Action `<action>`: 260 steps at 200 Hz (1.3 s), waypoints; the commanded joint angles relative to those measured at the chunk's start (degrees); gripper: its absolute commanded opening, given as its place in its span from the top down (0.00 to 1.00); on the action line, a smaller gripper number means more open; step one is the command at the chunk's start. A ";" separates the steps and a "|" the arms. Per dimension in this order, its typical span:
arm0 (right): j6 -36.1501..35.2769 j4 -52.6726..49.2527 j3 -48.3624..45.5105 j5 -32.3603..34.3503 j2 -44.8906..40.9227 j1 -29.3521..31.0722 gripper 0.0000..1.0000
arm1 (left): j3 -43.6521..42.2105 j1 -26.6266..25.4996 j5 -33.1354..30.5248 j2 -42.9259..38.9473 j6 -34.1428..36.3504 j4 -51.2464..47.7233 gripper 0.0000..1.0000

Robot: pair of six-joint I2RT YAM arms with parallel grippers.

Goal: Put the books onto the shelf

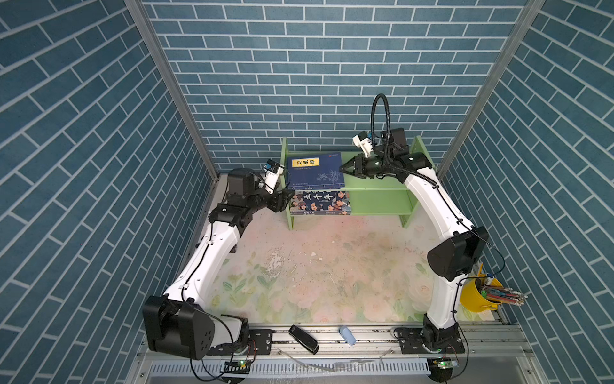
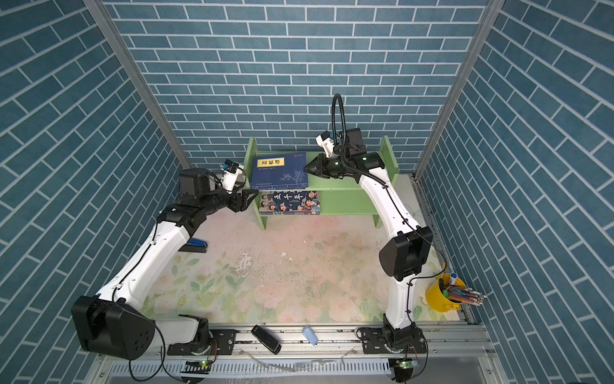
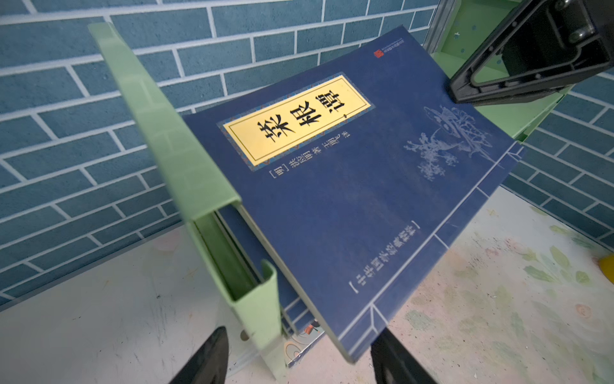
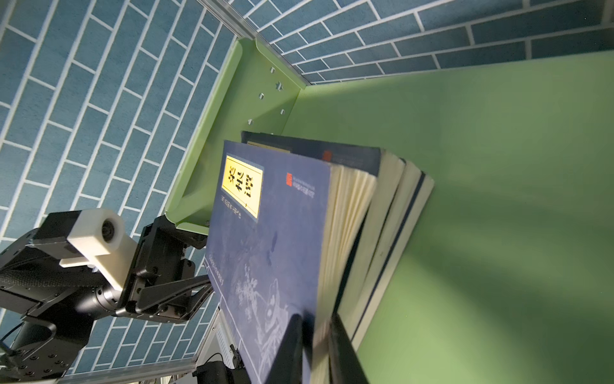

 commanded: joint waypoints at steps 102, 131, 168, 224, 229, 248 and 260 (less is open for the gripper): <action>-0.58 1.00 4.22 -0.05 2.42 1.08 0.82 | 2.56 -0.26 -4.06 -0.35 -2.54 0.35 0.31; -0.58 0.88 5.09 0.02 2.87 1.01 0.81 | 2.95 -0.26 -4.10 -0.18 -2.67 0.52 0.31; -0.84 0.22 6.55 0.31 3.88 1.10 0.80 | 3.35 -0.26 -4.50 0.16 -2.56 0.77 0.30; -1.33 -0.34 6.85 1.08 4.21 1.11 0.77 | 3.44 -0.26 -5.34 0.59 -2.54 0.88 0.30; -1.43 -0.54 6.83 1.15 4.15 1.11 0.76 | 3.36 -0.26 -5.58 0.52 -2.54 0.88 0.30; -2.10 -1.11 6.64 1.61 3.89 1.06 0.72 | 3.29 -0.26 -5.73 0.27 -2.54 0.55 0.30; -2.40 -1.40 6.53 1.81 3.59 1.11 0.69 | 3.44 -0.26 -5.66 -0.01 -2.54 0.36 0.30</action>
